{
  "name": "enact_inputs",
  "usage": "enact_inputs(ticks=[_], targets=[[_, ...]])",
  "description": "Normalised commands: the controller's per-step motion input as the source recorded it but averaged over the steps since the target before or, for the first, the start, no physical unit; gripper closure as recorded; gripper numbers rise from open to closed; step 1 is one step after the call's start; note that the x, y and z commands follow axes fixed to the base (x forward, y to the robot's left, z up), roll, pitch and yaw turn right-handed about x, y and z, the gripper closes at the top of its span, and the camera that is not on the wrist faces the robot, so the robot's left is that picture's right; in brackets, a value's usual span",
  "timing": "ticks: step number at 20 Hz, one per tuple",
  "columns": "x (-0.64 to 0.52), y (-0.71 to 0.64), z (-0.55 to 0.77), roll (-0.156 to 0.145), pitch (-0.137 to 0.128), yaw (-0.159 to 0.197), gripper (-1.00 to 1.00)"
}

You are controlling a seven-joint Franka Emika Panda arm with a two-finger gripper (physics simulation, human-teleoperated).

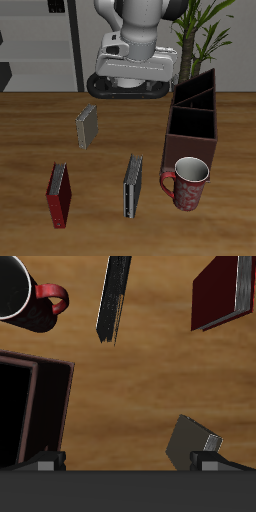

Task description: Place the red mug into the left desk caddy's right compartment and place the striped book into the left desk caddy's back compartment

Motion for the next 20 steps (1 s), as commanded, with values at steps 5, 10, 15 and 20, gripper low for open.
enact_inputs(ticks=[5,10,15,20], targets=[[0.36,0.39,-0.02,-0.047,-0.029,0.012,-1.0],[0.32,0.6,-0.05,0.05,-0.011,0.031,-1.0],[0.39,0.52,-0.03,0.024,-0.064,0.105,-1.0],[0.39,0.47,-0.14,-0.022,-0.015,-0.001,-1.0]])
